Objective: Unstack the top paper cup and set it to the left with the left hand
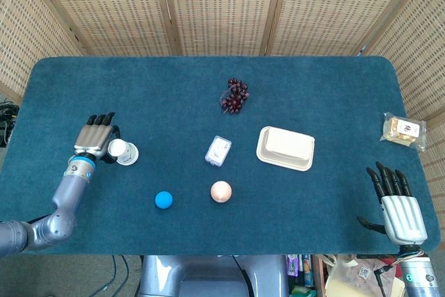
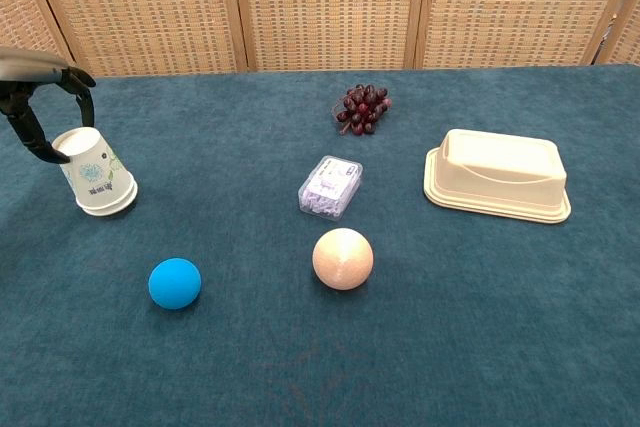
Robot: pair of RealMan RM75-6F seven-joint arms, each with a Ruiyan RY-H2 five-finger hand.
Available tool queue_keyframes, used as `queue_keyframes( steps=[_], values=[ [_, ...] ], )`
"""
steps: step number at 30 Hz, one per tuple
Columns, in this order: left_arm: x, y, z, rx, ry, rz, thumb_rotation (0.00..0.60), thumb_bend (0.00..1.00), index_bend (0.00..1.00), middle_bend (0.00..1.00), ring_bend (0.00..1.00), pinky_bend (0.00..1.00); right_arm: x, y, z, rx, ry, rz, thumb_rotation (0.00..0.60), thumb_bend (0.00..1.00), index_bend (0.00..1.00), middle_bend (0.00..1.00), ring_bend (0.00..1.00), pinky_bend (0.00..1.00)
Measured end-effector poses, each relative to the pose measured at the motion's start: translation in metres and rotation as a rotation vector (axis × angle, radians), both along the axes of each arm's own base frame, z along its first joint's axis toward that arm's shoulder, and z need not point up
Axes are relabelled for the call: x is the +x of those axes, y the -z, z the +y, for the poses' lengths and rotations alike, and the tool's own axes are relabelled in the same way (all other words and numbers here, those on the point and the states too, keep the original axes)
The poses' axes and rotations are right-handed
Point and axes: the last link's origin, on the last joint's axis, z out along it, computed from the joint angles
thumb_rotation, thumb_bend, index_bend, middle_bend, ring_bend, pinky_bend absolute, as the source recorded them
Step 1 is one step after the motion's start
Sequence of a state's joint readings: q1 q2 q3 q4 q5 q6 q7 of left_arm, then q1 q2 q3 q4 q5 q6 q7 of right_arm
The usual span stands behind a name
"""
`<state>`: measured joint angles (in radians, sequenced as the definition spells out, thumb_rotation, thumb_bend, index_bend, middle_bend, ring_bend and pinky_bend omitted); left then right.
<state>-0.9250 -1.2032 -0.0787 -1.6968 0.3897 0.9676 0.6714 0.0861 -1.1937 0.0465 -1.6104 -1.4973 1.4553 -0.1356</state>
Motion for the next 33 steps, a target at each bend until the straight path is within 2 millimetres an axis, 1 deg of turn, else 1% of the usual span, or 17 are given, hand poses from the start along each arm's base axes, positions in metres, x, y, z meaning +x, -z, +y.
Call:
queue_keyframes(
  steps=[7,14,21,24,27,29,33],
  values=[
    [0.018,-0.026,-0.007,0.027,0.039,-0.031,0.6,0.26,0.41,0.0,0.0,0.0,0.001,0.0,0.001,0.001,-0.001,0.001,0.6,0.09,0.0,0.0,0.0,0.0],
    [0.025,-0.044,-0.009,0.055,0.055,-0.042,0.6,0.26,0.41,0.0,0.0,0.0,0.001,0.0,0.001,0.002,-0.001,0.001,0.6,0.09,0.0,0.0,0.0,0.0],
    [0.032,-0.082,-0.012,0.108,0.068,-0.049,0.6,0.26,0.41,0.0,0.0,0.0,0.001,0.002,0.001,0.009,-0.003,0.006,0.6,0.09,0.0,0.0,0.0,0.0],
    [0.029,-0.099,-0.013,0.123,0.064,-0.042,0.6,0.26,0.41,0.0,0.0,0.0,0.002,0.003,0.001,0.01,-0.004,0.008,0.6,0.09,0.0,0.0,0.0,0.0],
    [0.024,-0.11,-0.015,0.112,0.053,-0.033,0.6,0.26,0.41,0.0,0.0,0.0,0.002,0.003,0.001,0.01,-0.003,0.009,0.6,0.09,0.0,0.0,0.0,0.0],
    [0.02,-0.112,-0.017,0.092,0.042,-0.029,0.6,0.26,0.41,0.0,0.0,0.0,0.002,0.003,0.001,0.01,-0.004,0.01,0.6,0.09,0.0,0.0,0.0,0.0],
    [0.005,-0.115,-0.017,0.073,0.01,-0.014,0.6,0.26,0.41,0.0,0.0,0.0,0.003,0.003,0.001,0.009,-0.004,0.01,0.6,0.09,0.0,0.0,0.0,0.0]
  ],
)
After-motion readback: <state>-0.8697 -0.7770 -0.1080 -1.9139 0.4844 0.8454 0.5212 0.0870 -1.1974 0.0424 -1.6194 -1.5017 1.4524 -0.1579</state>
